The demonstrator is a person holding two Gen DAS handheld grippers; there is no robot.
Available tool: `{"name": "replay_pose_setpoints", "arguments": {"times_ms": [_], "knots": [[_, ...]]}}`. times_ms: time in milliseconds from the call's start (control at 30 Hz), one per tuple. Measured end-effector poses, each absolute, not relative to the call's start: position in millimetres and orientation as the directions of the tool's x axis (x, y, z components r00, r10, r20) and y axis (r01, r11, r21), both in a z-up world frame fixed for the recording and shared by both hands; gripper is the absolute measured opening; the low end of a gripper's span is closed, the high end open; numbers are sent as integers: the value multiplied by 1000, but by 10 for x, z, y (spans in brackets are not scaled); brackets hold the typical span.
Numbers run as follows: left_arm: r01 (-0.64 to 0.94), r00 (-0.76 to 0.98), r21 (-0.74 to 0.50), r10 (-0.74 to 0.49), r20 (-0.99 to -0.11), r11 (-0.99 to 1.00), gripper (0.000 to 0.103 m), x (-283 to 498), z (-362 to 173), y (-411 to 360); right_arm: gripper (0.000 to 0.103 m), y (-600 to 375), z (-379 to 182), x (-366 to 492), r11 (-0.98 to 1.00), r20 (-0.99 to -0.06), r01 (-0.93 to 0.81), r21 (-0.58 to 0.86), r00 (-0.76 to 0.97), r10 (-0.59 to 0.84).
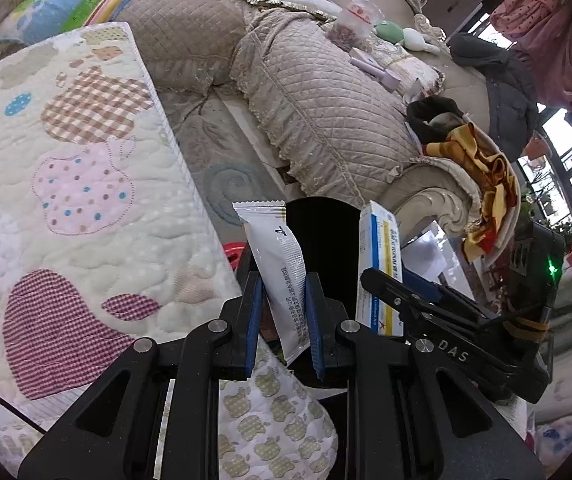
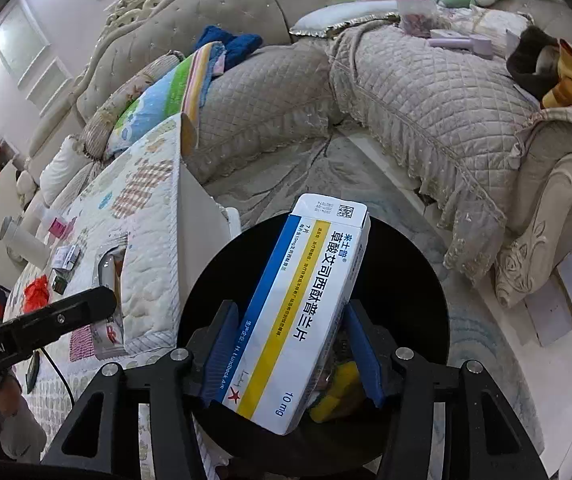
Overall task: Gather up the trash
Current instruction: 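Carry tube and medicine box over the black bin and open both tools, then grasp the yellow cloth with the left tool while the right tool grasps the green box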
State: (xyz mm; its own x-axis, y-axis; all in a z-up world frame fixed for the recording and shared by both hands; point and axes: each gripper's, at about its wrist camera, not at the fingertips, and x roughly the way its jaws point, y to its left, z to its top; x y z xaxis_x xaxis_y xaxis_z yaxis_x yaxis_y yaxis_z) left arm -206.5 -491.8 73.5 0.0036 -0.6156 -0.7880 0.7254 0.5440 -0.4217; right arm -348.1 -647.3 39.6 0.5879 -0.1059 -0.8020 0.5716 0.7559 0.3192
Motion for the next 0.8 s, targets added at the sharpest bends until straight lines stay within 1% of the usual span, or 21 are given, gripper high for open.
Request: {"name": "replay_pose_setpoints", "arguments": {"times_ms": [133, 333, 467, 567, 800], "knots": [[728, -13, -435, -624, -781, 530, 21, -2067, 738, -4940, 55, -6526, 372, -3503, 736, -805, 594, 324, 582, -115], [733, -33, -450, -635, -772, 509, 29, -2108, 747, -4940, 59, -6527, 356, -3501, 730, -810, 600, 328, 576, -110], [736, -20, -441, -634, -773, 514, 29, -2114, 769, -4869, 60, -6491, 374, -3486, 732, -809, 596, 330, 579, -106], [732, 2, -429, -631, -776, 529, 29, -2080, 790, -4733, 62, -6444, 380, -3450, 743, -812, 582, 331, 577, -90], [719, 106, -360, -606, -789, 594, 29, -1996, 854, -4407, 63, -6187, 448, -3327, 778, -795, 529, 339, 603, -64]]}}
